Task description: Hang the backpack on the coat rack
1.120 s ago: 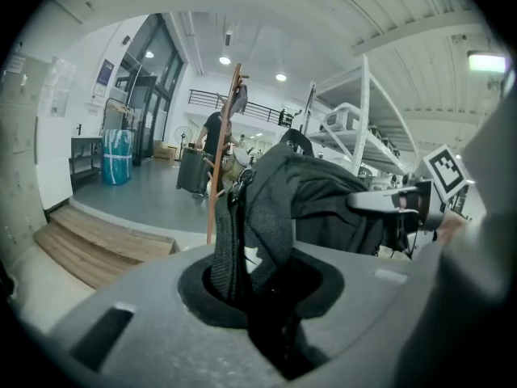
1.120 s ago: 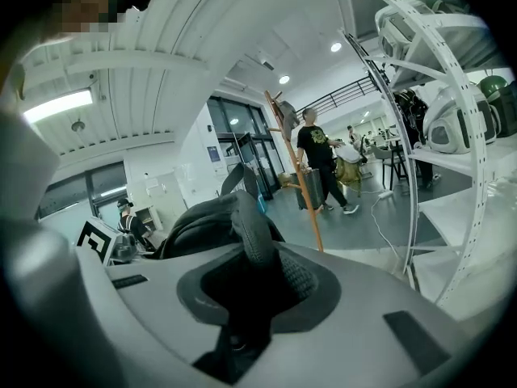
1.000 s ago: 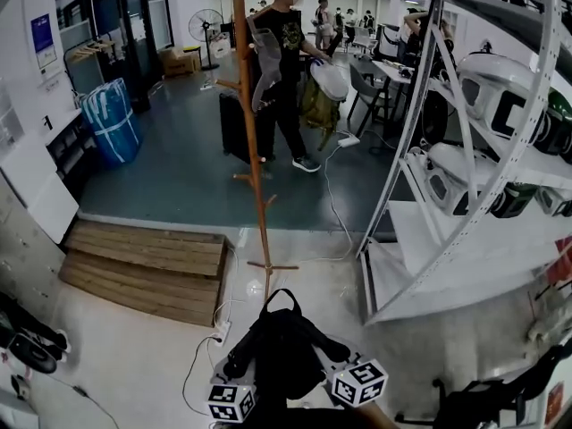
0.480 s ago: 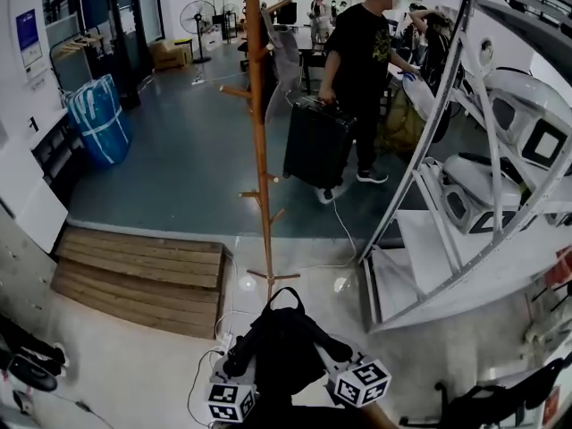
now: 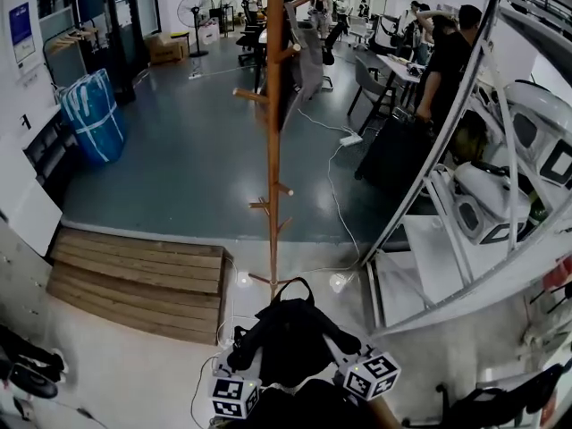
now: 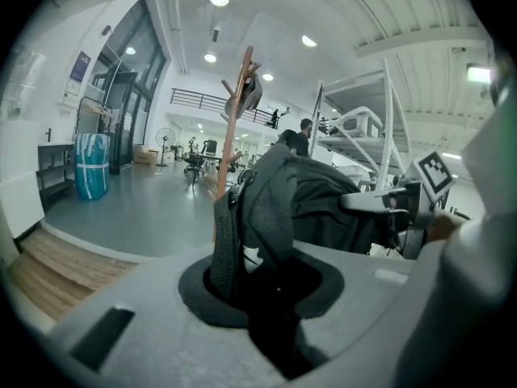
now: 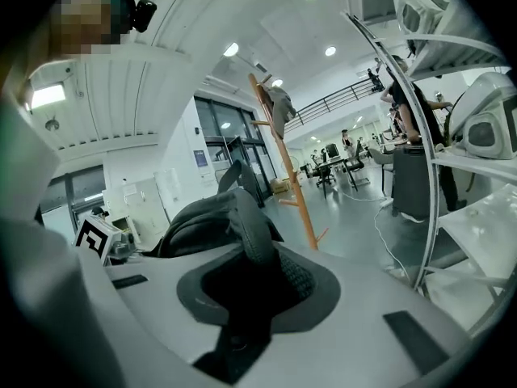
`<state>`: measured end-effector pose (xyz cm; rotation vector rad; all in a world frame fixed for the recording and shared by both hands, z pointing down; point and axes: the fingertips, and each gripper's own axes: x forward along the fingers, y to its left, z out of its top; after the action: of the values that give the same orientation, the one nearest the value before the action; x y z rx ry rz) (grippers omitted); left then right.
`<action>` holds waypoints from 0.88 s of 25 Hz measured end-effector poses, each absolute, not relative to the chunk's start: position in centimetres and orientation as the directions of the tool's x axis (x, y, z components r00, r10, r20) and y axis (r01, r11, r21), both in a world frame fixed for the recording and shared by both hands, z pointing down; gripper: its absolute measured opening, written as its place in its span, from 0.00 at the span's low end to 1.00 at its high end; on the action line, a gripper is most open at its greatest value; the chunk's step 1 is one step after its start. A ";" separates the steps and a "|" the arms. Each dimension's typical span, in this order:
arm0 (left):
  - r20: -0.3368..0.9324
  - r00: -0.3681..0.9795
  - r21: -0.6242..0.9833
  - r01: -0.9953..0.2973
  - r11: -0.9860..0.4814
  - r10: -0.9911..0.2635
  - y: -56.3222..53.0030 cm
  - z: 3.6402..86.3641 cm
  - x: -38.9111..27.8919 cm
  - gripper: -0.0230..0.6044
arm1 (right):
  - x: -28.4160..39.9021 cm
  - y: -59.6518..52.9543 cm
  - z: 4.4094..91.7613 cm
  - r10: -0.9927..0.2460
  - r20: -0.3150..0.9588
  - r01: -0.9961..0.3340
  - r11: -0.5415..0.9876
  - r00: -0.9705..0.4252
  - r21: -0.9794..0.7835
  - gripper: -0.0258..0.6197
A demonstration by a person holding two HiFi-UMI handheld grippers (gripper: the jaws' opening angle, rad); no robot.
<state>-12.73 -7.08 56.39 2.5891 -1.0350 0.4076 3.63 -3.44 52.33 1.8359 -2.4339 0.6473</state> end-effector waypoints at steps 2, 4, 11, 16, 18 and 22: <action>0.374 0.696 0.195 -0.704 -0.683 -0.612 -7.9 56.2 -12.5 0.18 | 4.0 -4.5 52.0 -0.913 0.262 -0.924 0.227 -0.312 -0.308 0.15; 0.374 0.694 0.202 -0.709 -0.676 -0.616 -9.0 56.0 -12.2 0.18 | 4.3 -5.7 51.8 -0.911 0.260 -0.923 0.238 -0.320 -0.304 0.15; 0.382 0.641 0.200 -0.760 -0.618 -0.665 -12.3 56.6 -9.0 0.18 | 7.5 -10.4 52.3 -0.872 0.280 -0.898 0.314 -0.401 -0.308 0.15; 0.396 0.578 0.203 -0.813 -0.545 -0.714 -14.3 57.3 -7.1 0.18 | 9.7 -13.7 53.0 -0.824 0.287 -0.859 0.397 -0.489 -0.324 0.15; 0.396 0.554 0.205 -0.830 -0.518 -0.732 -15.0 57.3 -6.3 0.18 | 10.6 -15.1 52.9 -0.809 0.285 -0.846 0.425 -0.514 -0.322 0.15; 0.399 0.521 0.214 -0.853 -0.476 -0.755 -16.9 57.2 -4.4 0.18 | 12.4 -18.1 52.8 -0.791 0.277 -0.829 0.463 -0.546 -0.313 0.15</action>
<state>-4.37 -16.94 57.19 2.3806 -1.3253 0.3523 12.38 -18.14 52.78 1.4476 -2.6071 0.6376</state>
